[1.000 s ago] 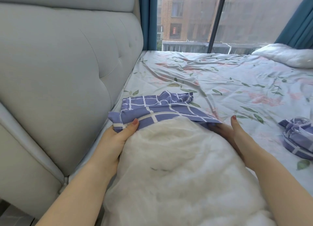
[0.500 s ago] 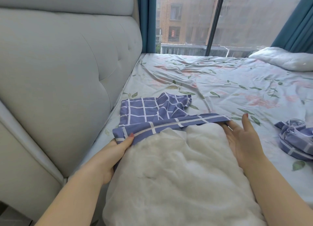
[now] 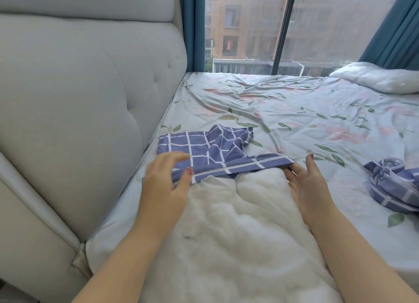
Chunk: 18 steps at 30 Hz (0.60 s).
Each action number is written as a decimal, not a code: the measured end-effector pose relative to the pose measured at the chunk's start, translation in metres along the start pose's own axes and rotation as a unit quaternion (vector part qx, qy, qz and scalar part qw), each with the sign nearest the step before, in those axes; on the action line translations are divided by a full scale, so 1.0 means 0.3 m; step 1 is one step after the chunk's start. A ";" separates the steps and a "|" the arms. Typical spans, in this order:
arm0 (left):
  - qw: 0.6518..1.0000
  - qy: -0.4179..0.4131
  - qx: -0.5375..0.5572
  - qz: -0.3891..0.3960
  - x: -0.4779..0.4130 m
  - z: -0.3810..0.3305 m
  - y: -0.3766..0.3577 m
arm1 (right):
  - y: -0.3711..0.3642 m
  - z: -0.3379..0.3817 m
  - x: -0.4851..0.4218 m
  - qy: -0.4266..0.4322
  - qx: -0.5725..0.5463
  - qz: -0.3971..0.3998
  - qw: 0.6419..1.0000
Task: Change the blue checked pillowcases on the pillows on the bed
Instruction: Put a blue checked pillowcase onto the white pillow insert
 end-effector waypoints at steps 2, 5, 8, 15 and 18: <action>0.992 -0.034 0.048 0.109 -0.001 -0.060 -0.101 | -0.009 0.004 0.008 0.004 -0.002 -0.001 1.000; 0.972 -0.076 0.004 0.221 -0.001 -0.125 -0.246 | -0.038 0.008 0.030 0.012 -0.010 -0.003 1.000; 0.973 -0.064 0.007 0.223 -0.031 -0.158 -0.327 | -0.076 0.015 0.053 0.026 -0.021 0.002 0.999; 0.972 -0.005 0.031 0.232 -0.010 -0.099 -0.433 | -0.102 0.007 0.056 0.034 -0.035 0.031 0.998; 0.970 0.020 0.036 0.241 0.001 -0.080 -0.444 | -0.108 0.003 0.055 0.033 -0.038 0.043 0.998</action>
Point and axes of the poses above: each hand's wrist, its own x-axis away from the middle knuckle, its own y-axis out of the back of the hand, z = x × y, the point moved 9 cm from there along -x, towards the middle knuckle, and after that the axes turned 10 degrees about x, right-handed, at the moved point
